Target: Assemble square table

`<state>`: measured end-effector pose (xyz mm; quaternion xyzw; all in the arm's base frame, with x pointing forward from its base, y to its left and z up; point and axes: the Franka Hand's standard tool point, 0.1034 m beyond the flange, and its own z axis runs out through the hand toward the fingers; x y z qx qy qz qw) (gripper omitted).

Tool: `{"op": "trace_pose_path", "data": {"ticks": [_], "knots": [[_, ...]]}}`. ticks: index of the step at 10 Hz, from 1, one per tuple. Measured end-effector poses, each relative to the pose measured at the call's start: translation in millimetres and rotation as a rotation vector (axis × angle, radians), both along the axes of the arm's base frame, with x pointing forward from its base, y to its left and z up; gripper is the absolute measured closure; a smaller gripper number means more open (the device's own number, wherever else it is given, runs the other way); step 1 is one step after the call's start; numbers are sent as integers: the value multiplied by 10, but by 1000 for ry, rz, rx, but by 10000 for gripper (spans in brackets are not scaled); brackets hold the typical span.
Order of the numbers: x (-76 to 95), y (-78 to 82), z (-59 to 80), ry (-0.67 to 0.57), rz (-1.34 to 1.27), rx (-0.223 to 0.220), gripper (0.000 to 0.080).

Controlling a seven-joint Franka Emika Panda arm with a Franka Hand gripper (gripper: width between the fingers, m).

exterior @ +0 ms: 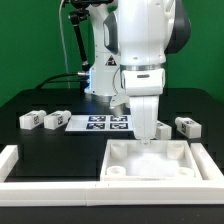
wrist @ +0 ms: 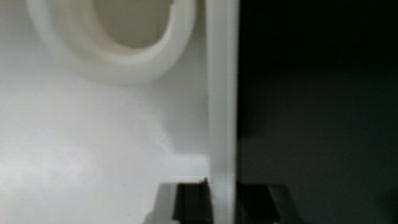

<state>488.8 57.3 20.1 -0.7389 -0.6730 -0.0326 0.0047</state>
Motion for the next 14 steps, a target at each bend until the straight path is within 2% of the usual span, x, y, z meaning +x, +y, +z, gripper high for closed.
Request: {"op": "trace_pose_path", "data": {"ticks": [2, 8, 9, 10, 11, 12, 13, 14], "knots": [[53, 47, 1, -40, 80, -1, 742], [52, 49, -5, -10, 84, -7, 742], [50, 45, -7, -9, 83, -8, 555], [49, 43, -8, -9, 83, -8, 417], [49, 41, -9, -9, 83, -8, 417], [48, 39, -9, -9, 83, -8, 240], [48, 38, -10, -8, 82, -8, 178], [47, 37, -10, -8, 82, -8, 178]]}}
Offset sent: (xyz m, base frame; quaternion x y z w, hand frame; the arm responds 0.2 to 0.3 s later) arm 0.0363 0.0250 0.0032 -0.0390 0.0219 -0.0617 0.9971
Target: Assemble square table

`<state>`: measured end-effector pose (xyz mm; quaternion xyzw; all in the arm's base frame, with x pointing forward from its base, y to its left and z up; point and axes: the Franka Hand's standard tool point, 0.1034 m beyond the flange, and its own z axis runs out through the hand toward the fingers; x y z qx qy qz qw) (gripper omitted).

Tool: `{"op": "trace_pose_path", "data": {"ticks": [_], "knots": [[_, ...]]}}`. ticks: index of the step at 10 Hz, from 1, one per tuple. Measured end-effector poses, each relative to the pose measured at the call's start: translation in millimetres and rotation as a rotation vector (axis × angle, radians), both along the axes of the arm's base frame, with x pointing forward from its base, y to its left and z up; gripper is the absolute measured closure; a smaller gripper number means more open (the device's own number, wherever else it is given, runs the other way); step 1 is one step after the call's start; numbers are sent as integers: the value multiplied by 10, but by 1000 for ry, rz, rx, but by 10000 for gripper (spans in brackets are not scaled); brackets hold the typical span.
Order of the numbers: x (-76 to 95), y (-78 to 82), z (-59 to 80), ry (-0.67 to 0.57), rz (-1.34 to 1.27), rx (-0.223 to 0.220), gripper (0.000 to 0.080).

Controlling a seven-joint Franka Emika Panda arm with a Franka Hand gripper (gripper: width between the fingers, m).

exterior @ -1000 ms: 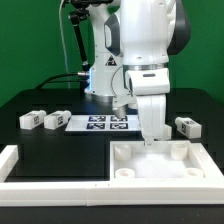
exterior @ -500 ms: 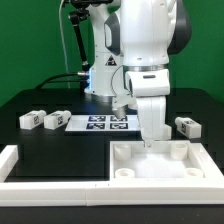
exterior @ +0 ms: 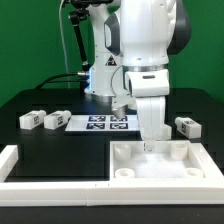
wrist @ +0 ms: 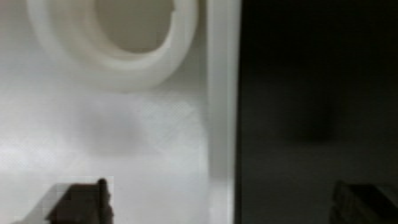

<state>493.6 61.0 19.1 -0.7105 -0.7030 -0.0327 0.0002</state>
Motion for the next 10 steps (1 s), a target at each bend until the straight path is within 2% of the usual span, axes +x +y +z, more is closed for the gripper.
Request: {"op": "trace_pose_path", "data": {"ticks": [1, 5, 6, 8, 10], "knots": [[0, -2, -1, 0, 0, 0, 155], [-1, 26, 25, 1, -32, 1, 150], [1, 110, 124, -3, -69, -1, 150], [-18, 412, 337, -6, -186, 0, 150], [-79, 793, 397, -3, -399, 24, 150]]}}
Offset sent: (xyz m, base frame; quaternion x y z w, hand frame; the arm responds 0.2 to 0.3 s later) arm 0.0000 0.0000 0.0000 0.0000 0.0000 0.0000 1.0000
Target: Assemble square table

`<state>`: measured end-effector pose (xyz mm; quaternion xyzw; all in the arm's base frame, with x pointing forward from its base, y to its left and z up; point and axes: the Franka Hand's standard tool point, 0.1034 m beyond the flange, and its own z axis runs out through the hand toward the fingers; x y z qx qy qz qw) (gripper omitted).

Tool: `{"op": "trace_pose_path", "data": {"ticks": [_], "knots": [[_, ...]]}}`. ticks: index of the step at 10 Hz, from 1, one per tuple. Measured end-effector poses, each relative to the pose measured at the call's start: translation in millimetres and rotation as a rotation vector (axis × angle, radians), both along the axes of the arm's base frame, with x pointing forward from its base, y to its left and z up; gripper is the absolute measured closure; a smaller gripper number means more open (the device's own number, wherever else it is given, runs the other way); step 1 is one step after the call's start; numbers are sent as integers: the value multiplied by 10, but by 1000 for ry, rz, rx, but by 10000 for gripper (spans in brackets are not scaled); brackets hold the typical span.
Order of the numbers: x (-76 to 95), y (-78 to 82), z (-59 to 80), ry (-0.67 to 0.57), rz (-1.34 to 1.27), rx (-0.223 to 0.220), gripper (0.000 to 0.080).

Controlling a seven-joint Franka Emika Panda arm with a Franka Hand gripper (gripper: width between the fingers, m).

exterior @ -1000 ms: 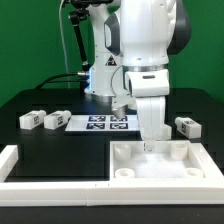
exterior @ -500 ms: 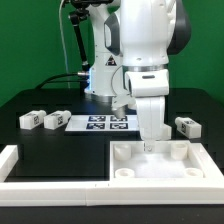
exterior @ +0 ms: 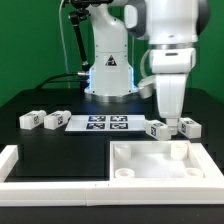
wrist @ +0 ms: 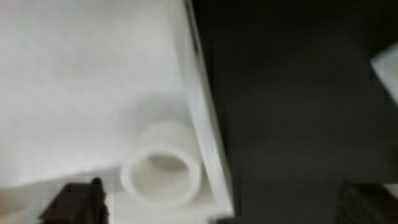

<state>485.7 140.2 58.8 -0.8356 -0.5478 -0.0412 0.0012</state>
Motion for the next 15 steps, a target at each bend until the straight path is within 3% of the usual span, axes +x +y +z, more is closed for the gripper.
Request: {"op": "trace_pose_path", "data": {"ticks": [2, 6, 7, 10, 11, 12, 13, 14, 15], "knots": [[-51, 221, 5, -16, -157, 30, 150], [-66, 233, -1, 6, -410, 51, 150], [-181, 379, -21, 43, -552, 44, 150], [-345, 491, -94, 73, -742, 47, 150], [-347, 469, -91, 93, -718, 20, 150], [-317, 473, -78, 87, -718, 26, 150], [-362, 485, -93, 106, -728, 6, 150], [-497, 522, -103, 206, -752, -113, 150], [-525, 578, -118, 256, -751, -173, 150]]}}
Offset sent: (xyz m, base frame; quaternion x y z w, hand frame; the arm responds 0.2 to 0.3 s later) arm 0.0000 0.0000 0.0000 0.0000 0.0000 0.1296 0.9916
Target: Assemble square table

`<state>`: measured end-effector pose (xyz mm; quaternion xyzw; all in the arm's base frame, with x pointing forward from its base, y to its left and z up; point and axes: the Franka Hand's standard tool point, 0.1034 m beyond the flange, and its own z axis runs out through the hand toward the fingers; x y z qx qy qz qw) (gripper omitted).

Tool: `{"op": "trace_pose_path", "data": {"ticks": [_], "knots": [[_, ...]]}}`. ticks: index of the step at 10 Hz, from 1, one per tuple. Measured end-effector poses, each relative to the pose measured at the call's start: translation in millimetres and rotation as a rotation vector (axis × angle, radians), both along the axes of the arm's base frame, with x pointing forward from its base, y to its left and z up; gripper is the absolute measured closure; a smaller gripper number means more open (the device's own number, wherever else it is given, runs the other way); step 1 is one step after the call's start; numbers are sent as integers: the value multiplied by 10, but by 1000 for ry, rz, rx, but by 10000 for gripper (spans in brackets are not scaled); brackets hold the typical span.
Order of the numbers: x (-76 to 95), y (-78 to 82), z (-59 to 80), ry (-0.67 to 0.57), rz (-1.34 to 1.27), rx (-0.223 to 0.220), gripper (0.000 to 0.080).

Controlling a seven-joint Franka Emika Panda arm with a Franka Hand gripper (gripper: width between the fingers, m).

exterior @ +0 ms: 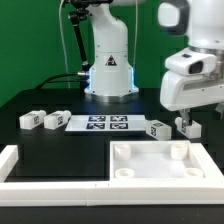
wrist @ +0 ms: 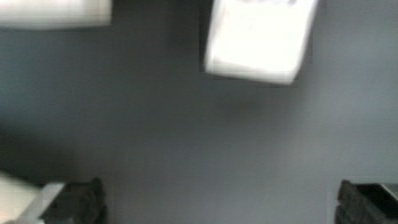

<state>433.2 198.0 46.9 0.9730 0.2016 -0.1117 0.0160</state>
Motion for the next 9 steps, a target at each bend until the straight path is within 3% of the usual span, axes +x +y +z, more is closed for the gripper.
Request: {"op": "trace_pose_path", "data": {"ticks": [1, 4, 8, 9], "knots": [[-110, -5, -54, 87, -9, -50, 150], [-152, -19, -121, 233, 5, -120, 150], [-320, -131, -196, 564, -48, -277, 150], [-273, -140, -248, 600, -53, -288, 150]]}}
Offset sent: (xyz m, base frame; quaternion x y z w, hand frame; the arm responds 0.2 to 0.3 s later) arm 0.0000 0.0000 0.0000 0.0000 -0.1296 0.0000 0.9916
